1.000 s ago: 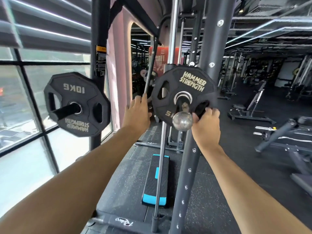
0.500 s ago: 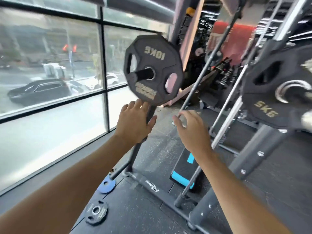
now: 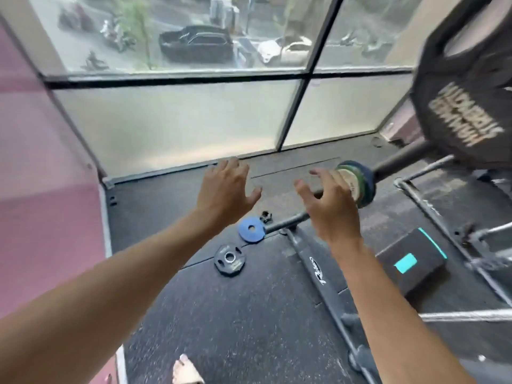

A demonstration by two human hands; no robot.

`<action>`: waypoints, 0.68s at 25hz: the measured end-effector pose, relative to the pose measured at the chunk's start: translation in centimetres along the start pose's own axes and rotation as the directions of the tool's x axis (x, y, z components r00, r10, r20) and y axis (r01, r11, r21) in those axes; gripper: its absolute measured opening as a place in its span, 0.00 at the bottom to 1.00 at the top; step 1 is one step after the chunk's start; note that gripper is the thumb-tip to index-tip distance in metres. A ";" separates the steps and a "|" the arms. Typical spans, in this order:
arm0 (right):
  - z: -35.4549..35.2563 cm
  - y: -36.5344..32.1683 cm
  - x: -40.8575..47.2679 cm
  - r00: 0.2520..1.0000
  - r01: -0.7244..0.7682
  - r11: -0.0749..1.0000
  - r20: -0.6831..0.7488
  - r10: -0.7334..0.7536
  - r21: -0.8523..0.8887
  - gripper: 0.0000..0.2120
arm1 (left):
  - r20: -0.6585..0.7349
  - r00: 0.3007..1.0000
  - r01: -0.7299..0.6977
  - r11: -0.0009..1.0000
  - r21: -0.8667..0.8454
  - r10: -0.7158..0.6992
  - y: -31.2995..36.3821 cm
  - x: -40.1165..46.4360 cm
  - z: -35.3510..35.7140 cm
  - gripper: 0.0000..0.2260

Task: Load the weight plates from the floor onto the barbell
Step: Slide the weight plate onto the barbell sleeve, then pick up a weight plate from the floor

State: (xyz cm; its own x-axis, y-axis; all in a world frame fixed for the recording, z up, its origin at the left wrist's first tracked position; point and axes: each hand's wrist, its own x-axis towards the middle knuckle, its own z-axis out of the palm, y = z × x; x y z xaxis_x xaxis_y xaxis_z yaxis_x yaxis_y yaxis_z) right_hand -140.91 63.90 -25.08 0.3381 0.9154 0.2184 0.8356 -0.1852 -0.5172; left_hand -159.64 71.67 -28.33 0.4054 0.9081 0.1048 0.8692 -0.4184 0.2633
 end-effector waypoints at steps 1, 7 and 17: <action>2.2 -0.3 0.6 0.999 0.009 1.000 0.039 -0.009 0.011 0.24 | 0.026 0.998 0.052 0.999 -0.010 -0.052 -1.8 0.1 1.3 0.24; 13.9 0.3 4.2 0.957 -0.014 1.000 0.288 0.016 -0.011 0.25 | 0.128 0.951 0.281 0.959 0.028 -0.282 -10.0 0.8 8.5 0.24; 40.0 10.5 9.3 0.766 0.026 0.983 0.636 0.097 -0.181 0.30 | 0.352 0.738 0.604 0.796 0.035 -0.576 -20.1 3.9 31.6 0.23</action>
State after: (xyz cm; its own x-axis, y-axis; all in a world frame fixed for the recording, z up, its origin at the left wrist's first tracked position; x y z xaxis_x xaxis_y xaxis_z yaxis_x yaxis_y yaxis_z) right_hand -146.32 84.80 -61.56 0.0643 0.9103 -0.4089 0.9086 -0.2229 -0.3534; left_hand -166.56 83.08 -63.53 -0.1016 0.9056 -0.4118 0.9470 0.2149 0.2389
